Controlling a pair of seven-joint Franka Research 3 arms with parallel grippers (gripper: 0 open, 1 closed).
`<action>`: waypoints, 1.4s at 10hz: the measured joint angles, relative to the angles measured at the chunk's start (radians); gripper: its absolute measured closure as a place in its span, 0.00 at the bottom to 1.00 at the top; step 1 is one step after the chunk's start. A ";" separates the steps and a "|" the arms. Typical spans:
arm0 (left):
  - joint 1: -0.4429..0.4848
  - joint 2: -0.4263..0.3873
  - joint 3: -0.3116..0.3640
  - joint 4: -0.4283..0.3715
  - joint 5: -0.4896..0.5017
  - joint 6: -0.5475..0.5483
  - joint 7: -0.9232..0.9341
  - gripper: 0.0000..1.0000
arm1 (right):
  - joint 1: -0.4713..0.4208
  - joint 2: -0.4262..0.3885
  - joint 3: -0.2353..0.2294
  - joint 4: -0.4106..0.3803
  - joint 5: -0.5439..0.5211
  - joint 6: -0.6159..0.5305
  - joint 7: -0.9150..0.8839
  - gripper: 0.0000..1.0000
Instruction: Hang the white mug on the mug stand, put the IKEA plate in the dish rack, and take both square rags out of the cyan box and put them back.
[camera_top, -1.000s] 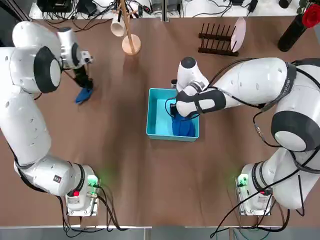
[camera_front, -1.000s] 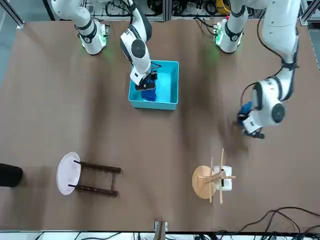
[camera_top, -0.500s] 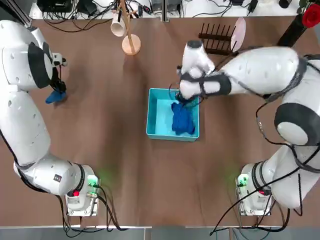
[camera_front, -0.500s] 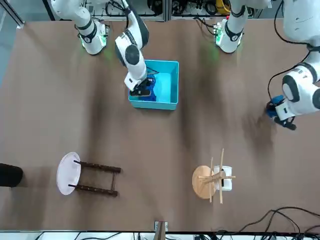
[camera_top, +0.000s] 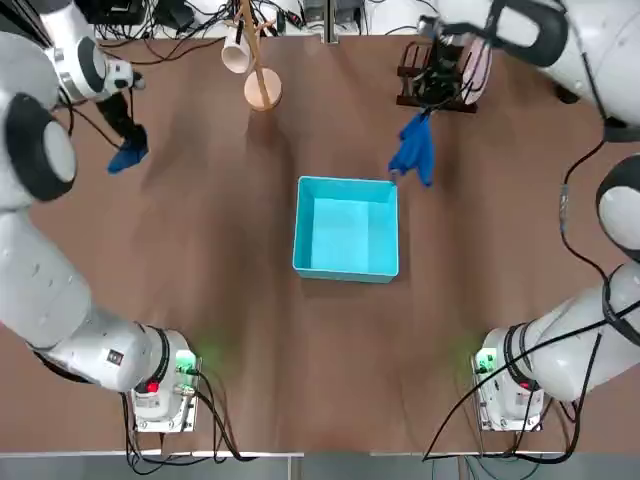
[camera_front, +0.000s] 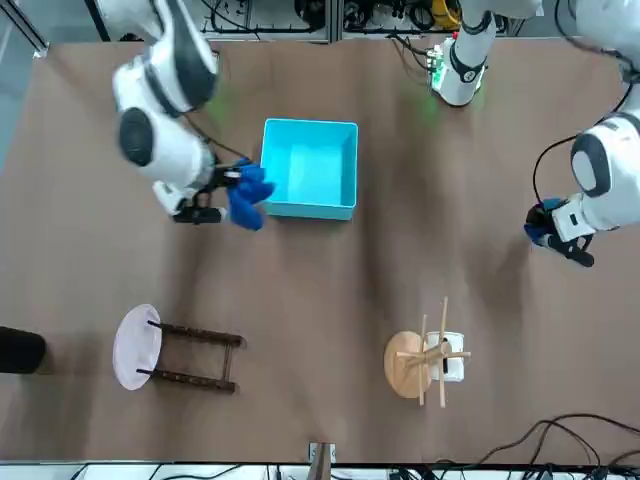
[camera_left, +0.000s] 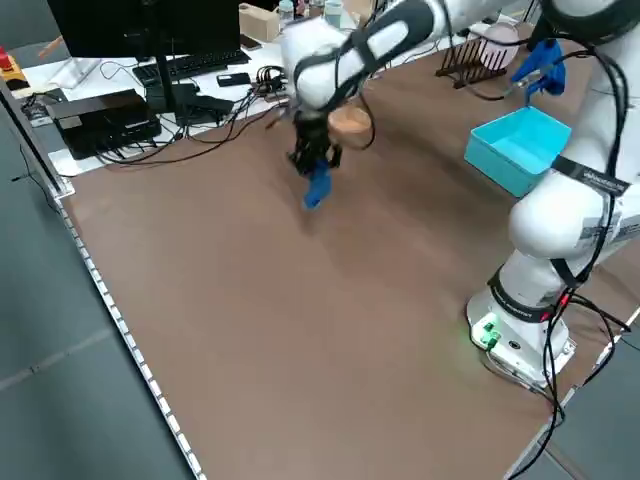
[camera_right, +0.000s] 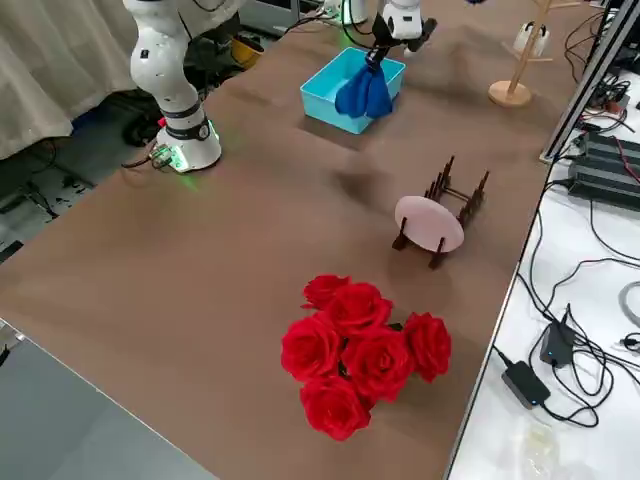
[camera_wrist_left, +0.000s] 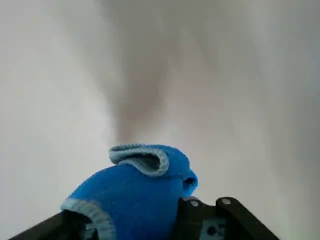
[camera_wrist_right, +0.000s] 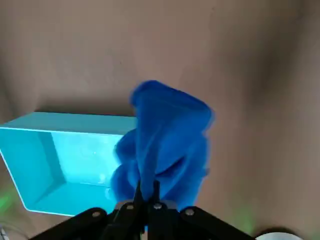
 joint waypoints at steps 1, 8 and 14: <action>0.030 -0.082 -0.112 0.001 0.040 -0.050 -0.118 0.83 | -0.032 0.003 0.000 -0.007 -0.016 -0.005 -0.042 0.96; 0.233 -0.213 -0.889 0.057 0.071 -0.209 -0.715 0.83 | -0.169 0.032 0.003 -0.210 -0.130 0.207 -0.219 0.96; 0.211 0.106 -1.200 0.223 0.073 -0.132 -1.073 0.83 | -0.546 0.081 0.001 -0.297 -0.170 0.376 -0.770 0.96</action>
